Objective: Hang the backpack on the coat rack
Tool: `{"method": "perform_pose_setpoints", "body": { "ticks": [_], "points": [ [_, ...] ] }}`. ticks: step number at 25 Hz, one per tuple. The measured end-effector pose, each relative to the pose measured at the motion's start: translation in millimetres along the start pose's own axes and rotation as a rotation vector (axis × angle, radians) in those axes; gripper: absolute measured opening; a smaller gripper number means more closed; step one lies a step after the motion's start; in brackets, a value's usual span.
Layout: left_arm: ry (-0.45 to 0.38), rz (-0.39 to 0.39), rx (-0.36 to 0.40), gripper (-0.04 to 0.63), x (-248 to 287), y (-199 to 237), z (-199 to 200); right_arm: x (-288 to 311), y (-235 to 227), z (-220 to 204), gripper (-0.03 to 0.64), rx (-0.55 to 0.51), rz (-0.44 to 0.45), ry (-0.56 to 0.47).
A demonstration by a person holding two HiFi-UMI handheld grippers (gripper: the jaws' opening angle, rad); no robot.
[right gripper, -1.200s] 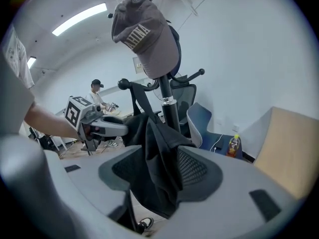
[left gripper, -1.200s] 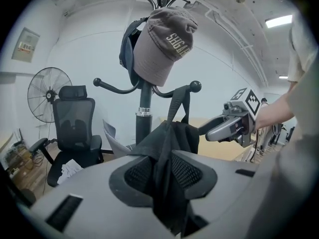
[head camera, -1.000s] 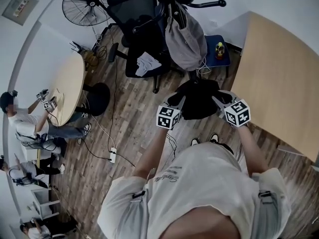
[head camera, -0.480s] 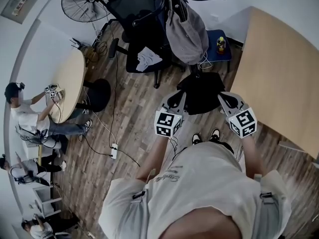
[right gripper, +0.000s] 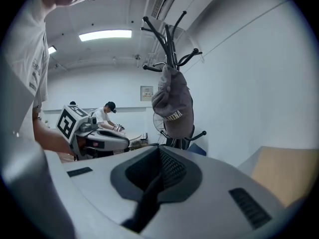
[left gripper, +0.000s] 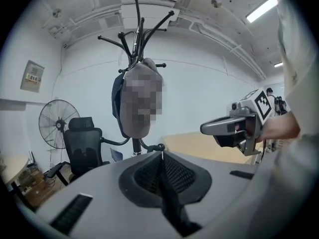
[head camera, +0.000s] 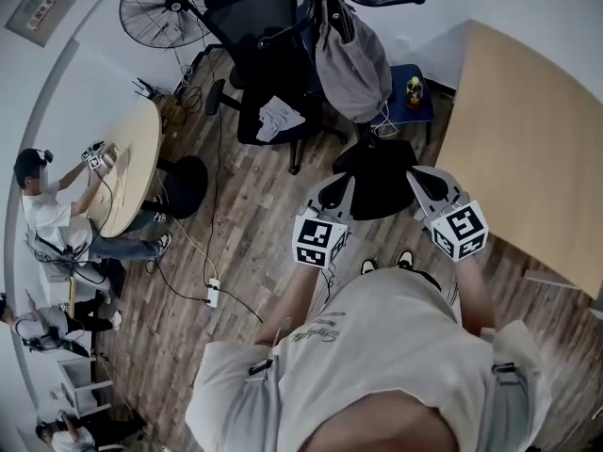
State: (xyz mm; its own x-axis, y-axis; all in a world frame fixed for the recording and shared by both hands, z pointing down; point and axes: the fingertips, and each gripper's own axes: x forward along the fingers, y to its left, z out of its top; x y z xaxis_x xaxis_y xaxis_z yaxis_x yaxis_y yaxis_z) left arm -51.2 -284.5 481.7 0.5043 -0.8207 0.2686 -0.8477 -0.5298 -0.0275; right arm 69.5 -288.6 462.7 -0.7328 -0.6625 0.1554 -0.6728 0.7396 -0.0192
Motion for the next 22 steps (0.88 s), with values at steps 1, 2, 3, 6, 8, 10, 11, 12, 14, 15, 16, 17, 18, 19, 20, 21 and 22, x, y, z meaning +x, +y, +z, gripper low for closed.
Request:
{"method": "perform_pose_setpoints", "body": {
  "ticks": [1, 2, 3, 6, 8, 10, 11, 12, 14, 15, 16, 17, 18, 19, 20, 21, 22],
  "points": [
    [0.004, 0.005, 0.002, 0.02, 0.2, -0.1, -0.8, 0.2, -1.2, -0.4, -0.006, -0.002, -0.008, 0.003],
    [0.004, 0.005, -0.003, 0.02, 0.4, -0.1, -1.4, 0.2, -0.9, -1.5, -0.006, -0.015, -0.013, 0.012],
    [0.0, 0.004, -0.011, 0.02, 0.0, 0.2, -1.1, 0.0, 0.7, -2.6, -0.006, -0.031, -0.013, 0.023],
    [-0.021, 0.005, -0.026, 0.02, -2.3, 3.7, 2.9, -1.6, 4.9, -3.0, -0.006, -0.035, -0.002, 0.032],
    [-0.025, 0.004, -0.045, 0.02, -2.1, 7.2, 3.3, -3.0, 3.3, -1.9, -0.006, 0.017, 0.006, 0.014],
    [-0.016, 0.003, -0.053, 0.02, -0.7, 10.6, 0.7, -3.7, -1.5, -0.7, -0.006, 0.068, 0.006, -0.004],
    [-0.011, 0.005, -0.055, 0.02, -0.8, 11.9, -0.3, -4.0, -4.1, -0.3, -0.006, 0.071, 0.0, -0.005],
    [-0.01, 0.007, -0.058, 0.02, -1.3, 12.7, 0.0, -4.6, -6.4, 0.2, -0.006, 0.062, -0.008, 0.0],
    [-0.018, 0.005, -0.062, 0.02, -1.8, 13.0, 4.0, -5.5, -9.7, 2.2, -0.006, 0.039, -0.02, 0.007],
    [-0.025, 0.005, -0.061, 0.02, -1.4, 13.3, 6.6, -5.2, -10.5, 3.4, -0.006, 0.033, -0.021, 0.006],
    [-0.03, 0.005, -0.058, 0.02, -0.7, 13.8, 8.8, -4.4, -10.6, 4.1, -0.006, 0.028, -0.02, 0.005],
    [-0.033, 0.003, -0.055, 0.02, 0.1, 14.1, 10.0, -3.2, -9.9, 4.0, -0.006, 0.024, -0.016, 0.004],
    [-0.033, -0.001, -0.05, 0.02, 1.0, 13.9, 10.4, -1.8, -8.9, 3.8, -0.006, 0.025, -0.012, 0.003],
    [-0.029, -0.006, -0.044, 0.02, 1.9, 13.5, 9.9, -0.7, -8.0, 3.7, -0.006, 0.032, -0.007, 0.001],
    [-0.023, -0.01, -0.038, 0.021, 2.7, 12.8, 8.7, 0.4, -7.5, 3.8, -0.006, 0.042, -0.002, -0.003],
    [-0.016, -0.011, -0.034, 0.02, 2.9, 12.3, 7.1, 1.3, -7.3, 3.5, -0.006, 0.05, 0.001, -0.004],
    [-0.008, -0.012, -0.032, 0.02, 2.8, 12.0, 5.2, 2.2, -7.4, 2.5, -0.006, 0.051, 0.003, -0.001]
  ]
}}
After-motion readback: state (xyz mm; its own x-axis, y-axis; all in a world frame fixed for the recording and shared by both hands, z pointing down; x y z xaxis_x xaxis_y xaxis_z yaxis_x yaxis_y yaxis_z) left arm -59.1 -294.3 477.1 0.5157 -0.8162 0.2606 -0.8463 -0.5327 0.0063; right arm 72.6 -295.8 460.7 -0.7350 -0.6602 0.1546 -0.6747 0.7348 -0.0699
